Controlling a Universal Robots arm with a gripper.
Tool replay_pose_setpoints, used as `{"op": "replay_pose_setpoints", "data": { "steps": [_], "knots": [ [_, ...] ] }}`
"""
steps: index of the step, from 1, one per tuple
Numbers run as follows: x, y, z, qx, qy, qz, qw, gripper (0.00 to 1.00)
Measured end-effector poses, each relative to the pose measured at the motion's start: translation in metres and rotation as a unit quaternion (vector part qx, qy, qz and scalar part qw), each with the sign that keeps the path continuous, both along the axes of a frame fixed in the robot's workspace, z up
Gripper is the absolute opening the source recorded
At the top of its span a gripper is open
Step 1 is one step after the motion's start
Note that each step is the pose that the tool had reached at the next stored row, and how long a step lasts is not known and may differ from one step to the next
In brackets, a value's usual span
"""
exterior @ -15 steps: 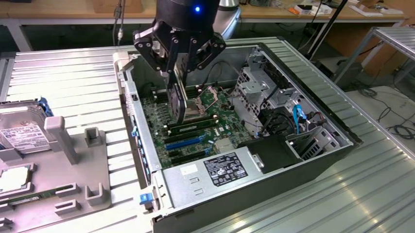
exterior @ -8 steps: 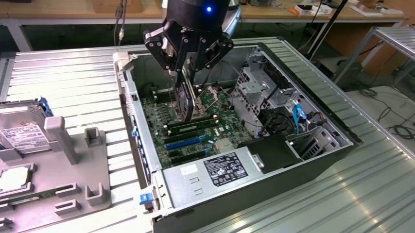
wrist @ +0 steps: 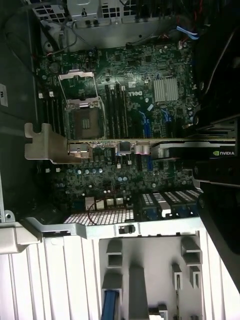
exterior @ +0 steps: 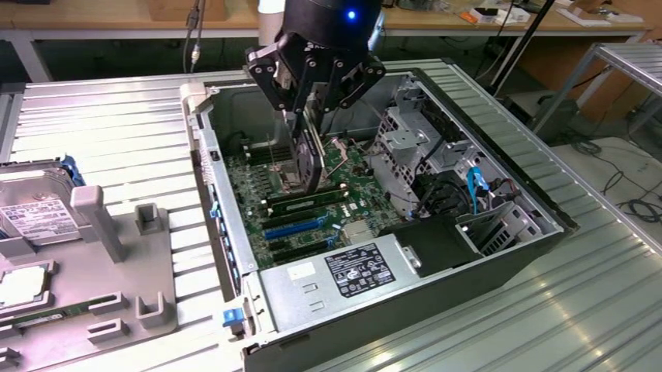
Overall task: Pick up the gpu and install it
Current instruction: 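Pick up the gpu and move the gpu toward the slot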
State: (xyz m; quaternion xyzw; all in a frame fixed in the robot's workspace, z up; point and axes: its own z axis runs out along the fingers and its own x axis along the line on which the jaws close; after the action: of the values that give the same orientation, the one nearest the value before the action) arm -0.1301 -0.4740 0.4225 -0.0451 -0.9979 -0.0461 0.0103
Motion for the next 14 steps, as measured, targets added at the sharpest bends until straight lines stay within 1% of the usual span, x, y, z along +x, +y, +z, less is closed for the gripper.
{"op": "replay_pose_setpoints", "data": {
  "steps": [6,13,14],
  "knots": [
    [0.013,0.0,0.0,0.0,0.0002,0.0,1.0,0.27],
    [0.033,0.0,-0.0001,0.0,0.0009,0.0,1.0,0.27],
    [0.039,0.0,0.0,0.0,0.0012,0.0,1.0,0.27]
  ]
}}
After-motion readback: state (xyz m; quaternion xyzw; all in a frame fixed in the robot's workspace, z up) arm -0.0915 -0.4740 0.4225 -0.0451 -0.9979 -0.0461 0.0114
